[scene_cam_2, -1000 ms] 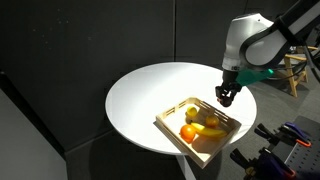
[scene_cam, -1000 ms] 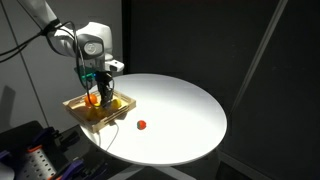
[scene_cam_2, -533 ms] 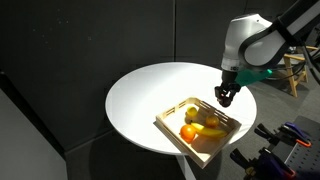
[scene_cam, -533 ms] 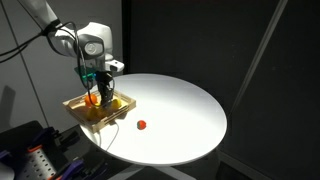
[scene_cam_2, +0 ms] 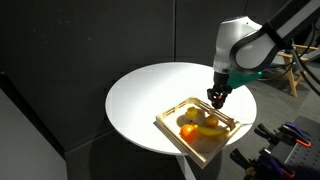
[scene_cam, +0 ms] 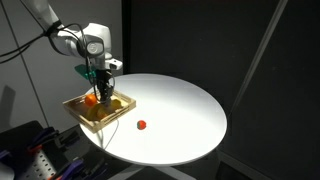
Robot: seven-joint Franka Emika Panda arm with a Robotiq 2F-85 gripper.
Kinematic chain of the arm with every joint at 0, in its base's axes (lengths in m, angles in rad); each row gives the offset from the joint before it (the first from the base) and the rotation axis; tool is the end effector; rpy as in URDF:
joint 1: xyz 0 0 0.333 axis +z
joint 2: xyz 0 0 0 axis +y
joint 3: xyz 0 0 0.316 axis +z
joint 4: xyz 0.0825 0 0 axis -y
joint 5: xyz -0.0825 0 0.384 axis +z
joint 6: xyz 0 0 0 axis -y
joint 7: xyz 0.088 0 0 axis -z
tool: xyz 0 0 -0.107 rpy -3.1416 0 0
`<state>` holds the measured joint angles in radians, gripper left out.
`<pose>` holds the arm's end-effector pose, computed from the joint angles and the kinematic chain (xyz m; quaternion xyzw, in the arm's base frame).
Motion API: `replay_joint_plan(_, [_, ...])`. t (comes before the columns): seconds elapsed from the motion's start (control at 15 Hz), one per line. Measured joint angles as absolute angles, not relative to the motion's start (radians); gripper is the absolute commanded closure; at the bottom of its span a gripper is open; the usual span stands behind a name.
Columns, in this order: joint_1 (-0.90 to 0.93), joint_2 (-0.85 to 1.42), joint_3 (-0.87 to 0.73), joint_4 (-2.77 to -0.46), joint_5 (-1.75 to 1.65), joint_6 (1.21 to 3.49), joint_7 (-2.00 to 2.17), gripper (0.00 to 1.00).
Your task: Pick up the red apple from the table and put it in the wooden tray
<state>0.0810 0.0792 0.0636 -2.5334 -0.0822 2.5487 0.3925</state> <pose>0.4483 0.0668 0.2393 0.9953 -0.0890 -0.0255 0.0271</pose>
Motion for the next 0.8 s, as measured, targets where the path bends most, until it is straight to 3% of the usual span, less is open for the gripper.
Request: replay_joint_plan(0.8, [0.139,0.207,0.072,-2.430,-0.082,2.622,0.393,0.70])
